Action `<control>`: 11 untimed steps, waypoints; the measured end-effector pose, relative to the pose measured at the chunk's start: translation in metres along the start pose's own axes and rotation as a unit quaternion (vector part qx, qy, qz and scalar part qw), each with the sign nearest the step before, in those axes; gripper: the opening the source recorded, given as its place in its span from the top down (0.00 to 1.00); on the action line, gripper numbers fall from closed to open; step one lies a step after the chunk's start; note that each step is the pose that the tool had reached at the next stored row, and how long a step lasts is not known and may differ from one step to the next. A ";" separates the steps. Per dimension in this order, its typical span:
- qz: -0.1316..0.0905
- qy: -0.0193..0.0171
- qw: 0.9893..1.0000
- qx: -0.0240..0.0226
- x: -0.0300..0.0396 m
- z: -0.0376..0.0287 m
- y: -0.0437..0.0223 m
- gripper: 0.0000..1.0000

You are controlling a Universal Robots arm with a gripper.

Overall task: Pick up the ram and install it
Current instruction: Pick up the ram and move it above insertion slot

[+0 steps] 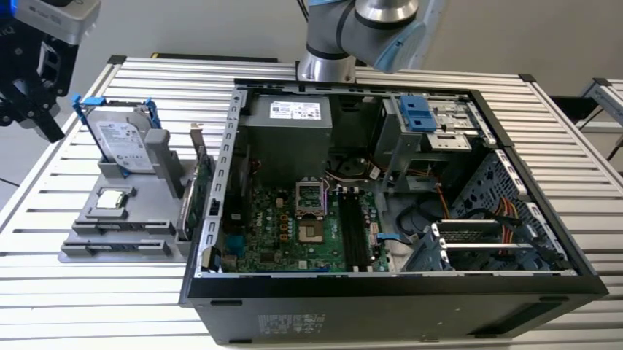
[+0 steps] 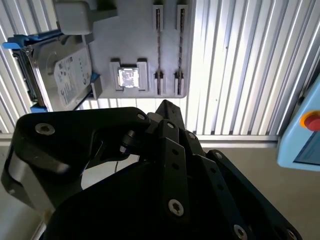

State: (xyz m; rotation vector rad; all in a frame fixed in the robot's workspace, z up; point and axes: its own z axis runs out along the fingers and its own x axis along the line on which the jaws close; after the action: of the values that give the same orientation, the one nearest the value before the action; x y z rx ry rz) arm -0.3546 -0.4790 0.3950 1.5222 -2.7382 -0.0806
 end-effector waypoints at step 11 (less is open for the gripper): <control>-0.012 0.001 1.000 0.000 0.0000 0.0000 0.0000 1.00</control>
State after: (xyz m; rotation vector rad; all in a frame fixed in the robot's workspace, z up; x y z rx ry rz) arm -0.3546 -0.4790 0.3950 1.5541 -2.7195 -0.0805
